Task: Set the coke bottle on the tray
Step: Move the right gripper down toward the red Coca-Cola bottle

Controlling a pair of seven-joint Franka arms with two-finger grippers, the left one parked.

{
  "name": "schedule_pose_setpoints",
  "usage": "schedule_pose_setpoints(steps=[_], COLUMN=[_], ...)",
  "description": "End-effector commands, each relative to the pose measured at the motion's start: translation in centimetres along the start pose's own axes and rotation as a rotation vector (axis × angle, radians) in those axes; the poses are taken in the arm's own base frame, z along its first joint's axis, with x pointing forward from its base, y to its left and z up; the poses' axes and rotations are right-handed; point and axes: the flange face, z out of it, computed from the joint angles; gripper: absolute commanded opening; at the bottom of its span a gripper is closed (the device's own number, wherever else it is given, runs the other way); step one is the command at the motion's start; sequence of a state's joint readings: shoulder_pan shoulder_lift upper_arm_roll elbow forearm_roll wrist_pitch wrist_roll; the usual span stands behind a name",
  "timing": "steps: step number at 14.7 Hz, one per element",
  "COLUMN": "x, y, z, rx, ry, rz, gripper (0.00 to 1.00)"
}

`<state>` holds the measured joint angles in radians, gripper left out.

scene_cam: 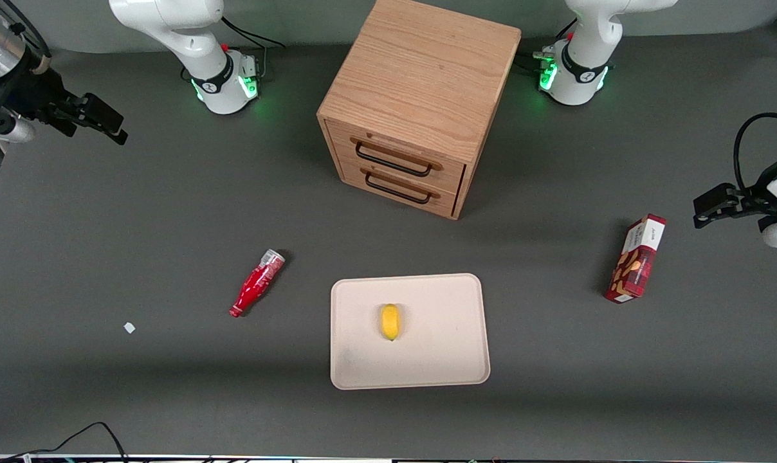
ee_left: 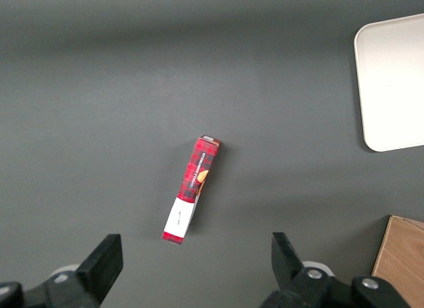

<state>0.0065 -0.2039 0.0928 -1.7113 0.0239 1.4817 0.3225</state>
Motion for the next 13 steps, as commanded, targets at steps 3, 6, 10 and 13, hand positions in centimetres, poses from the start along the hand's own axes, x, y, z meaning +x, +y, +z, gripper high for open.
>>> schedule_pose_setpoints(steps=[3,6,10,13], x=[0.9,0.8,0.9,4.6], y=[-0.4,-0.9,-3.1,-8.1], z=[-0.9,-0.5,-1.5,-1.4], rx=[0.017,0.003,0.017,0.046], ry=[-0.035,-0.040,-0.019,-0.014], rz=[0.023,-0.001,-0.023,0.091], gripper=[1.00,1.00,1.00,1.00])
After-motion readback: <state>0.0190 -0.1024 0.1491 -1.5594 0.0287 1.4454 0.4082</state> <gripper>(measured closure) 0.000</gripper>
